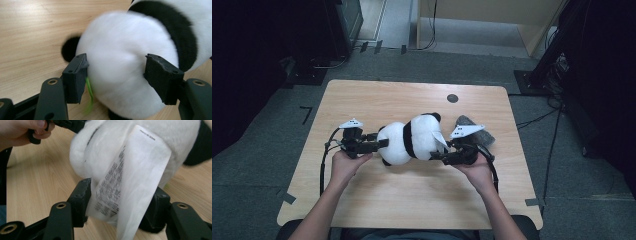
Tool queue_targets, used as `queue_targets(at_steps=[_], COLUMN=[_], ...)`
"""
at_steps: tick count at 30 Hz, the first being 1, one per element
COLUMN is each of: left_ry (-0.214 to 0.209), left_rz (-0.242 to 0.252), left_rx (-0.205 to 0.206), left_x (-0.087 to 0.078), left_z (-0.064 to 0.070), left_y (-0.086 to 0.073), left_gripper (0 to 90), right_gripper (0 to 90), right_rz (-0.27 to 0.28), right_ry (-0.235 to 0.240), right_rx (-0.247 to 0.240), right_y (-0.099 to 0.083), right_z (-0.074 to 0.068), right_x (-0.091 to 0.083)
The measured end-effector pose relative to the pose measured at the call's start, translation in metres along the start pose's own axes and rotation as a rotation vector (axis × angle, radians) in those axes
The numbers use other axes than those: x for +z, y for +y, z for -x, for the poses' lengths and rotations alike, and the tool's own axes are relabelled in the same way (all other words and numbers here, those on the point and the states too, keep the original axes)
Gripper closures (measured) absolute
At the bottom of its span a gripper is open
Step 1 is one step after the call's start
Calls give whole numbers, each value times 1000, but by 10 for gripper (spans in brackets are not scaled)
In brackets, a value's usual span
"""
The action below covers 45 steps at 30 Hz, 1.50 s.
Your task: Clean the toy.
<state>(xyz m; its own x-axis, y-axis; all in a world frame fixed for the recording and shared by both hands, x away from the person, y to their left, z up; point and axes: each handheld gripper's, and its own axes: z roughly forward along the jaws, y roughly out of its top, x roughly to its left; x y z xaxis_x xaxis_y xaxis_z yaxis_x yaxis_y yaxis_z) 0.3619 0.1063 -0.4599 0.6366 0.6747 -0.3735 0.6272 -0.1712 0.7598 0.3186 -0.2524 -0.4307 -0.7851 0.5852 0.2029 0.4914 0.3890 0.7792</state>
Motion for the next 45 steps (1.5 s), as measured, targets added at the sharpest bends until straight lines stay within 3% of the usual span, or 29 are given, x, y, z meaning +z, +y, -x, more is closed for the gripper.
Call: queue_targets(at_steps=[2,6,14,26,30,34,45], left_ry=[6,-7,25,37,48,54,63], left_rz=[13,25,37,37,36,41,17], left_rx=[20,5,69,89,103,113,135], left_x=[2,3,0,-2,-2,-4,-3], left_z=[2,-1,7,12,14,17,25], left_y=[0,0,2,2,2,1,-4], left_gripper=[351,348,327,297,294,294,290], right_gripper=[459,461,442,438,438,444,462], right_rz=[5,4,-27,36,42,91,151], right_ry=[-1,-13,-69,-89,-125,-160,-283], right_rx=[6,21,-11,29,10,46,115], right_y=[-1,-3,-5,-7,-8,-12,-23], right_z=[2,7,9,23,26,39,76], right_x=[0,2,4,-10,-15,-28,-48])
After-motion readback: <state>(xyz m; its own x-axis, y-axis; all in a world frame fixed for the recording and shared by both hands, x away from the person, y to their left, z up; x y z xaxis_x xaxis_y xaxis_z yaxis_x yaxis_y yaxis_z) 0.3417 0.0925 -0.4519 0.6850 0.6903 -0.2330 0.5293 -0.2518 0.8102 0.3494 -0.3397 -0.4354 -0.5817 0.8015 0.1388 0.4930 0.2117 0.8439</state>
